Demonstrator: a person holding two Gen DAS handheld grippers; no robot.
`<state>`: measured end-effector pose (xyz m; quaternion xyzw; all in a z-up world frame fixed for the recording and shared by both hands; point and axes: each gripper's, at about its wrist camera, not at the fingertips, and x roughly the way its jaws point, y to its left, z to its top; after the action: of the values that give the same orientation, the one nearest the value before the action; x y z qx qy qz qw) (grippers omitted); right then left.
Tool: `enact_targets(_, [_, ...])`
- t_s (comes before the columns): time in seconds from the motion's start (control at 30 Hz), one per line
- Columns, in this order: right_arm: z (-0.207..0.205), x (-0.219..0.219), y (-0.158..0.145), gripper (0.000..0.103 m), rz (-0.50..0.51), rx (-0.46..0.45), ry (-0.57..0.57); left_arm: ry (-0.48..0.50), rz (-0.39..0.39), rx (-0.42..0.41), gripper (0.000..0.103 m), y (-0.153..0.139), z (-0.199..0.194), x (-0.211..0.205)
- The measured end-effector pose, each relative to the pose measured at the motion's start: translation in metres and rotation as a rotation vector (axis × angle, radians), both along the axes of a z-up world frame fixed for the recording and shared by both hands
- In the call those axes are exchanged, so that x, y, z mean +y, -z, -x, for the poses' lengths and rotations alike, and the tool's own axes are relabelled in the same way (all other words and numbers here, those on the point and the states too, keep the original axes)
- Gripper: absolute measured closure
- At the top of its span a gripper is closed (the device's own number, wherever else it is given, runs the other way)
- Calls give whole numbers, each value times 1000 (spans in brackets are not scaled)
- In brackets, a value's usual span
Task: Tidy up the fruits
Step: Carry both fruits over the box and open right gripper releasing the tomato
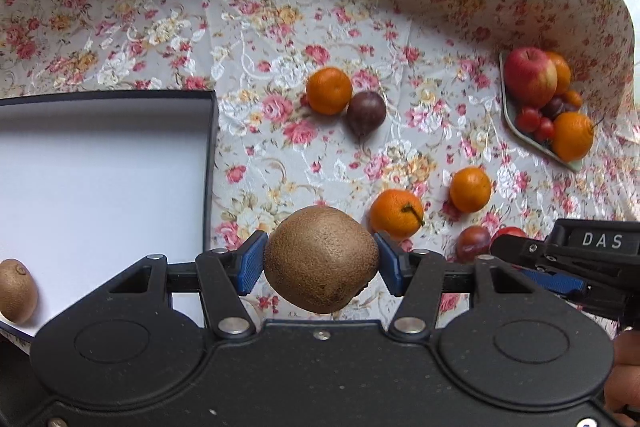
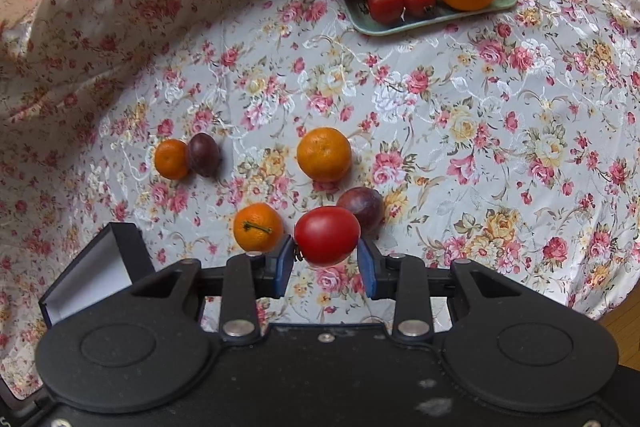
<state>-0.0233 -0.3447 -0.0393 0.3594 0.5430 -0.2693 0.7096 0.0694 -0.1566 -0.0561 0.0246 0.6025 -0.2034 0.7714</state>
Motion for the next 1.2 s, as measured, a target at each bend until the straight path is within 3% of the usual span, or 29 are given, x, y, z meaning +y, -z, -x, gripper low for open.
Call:
enact_targets(0.37, [-31, 71, -21, 67, 79, -97, -166, -222, -68, -129, 42, -22, -32, 61])
enact_targets(0.87, [-86, 209, -3, 67, 16, -107, -472, -393, -123, -112, 42, -18, -60, 167])
enact_targets(1.07, [-97, 248, 5, 67, 24, -113, -549, -478, -163, -107, 42, -14, -65, 207])
enact_targets(1.2, [-103, 261, 13, 68, 29, -101, -572, -515, -146, -86, 42, -13, -66, 226])
